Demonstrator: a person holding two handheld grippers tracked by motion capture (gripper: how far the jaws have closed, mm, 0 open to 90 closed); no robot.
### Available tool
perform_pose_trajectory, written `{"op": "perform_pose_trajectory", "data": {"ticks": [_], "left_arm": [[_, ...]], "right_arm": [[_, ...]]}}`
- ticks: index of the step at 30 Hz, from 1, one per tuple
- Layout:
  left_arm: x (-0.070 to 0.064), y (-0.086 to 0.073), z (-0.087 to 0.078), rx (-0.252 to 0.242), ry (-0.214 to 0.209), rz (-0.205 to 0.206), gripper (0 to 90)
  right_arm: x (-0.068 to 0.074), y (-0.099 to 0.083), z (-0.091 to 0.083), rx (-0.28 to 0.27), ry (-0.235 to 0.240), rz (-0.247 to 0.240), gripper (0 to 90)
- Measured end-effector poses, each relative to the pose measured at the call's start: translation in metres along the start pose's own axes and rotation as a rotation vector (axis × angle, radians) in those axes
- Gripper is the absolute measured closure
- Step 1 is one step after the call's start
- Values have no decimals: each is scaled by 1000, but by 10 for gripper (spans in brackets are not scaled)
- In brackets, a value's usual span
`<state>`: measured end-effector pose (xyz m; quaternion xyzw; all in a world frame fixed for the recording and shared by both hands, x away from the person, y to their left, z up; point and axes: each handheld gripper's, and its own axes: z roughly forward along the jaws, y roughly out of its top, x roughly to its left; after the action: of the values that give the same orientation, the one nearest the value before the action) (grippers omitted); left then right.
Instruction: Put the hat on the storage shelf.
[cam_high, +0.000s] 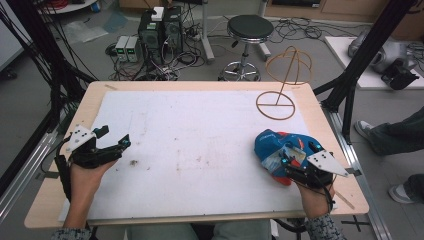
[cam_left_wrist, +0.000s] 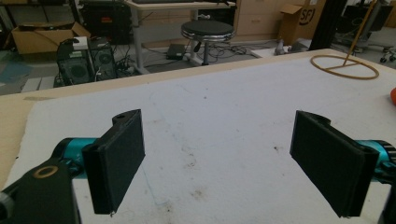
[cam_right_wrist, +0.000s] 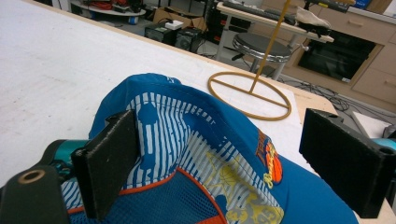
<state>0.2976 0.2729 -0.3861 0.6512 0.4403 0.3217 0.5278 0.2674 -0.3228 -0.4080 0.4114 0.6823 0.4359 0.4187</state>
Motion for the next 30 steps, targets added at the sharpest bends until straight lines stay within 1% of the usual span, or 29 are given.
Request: {"op": "perform_pose_trajectory", "data": {"ticks": [3,7,9,17,30], "left_arm": [[1,-1,0,3,3,-2,180],[1,0,0,0,-1,-6,181],[1,0,0,5,-3,-1,181],[0,0,1,3,-5,-3,183],[1,0,0,4,-3,-2,185]], "right_arm": [[0,0,1,7,3,1,112],[1,0,1,0,3,-3,112],[1,0,1,4,4,2,112],[0,0,0,3,6,9,112],[2,0,0,1,14,6,114]]}}
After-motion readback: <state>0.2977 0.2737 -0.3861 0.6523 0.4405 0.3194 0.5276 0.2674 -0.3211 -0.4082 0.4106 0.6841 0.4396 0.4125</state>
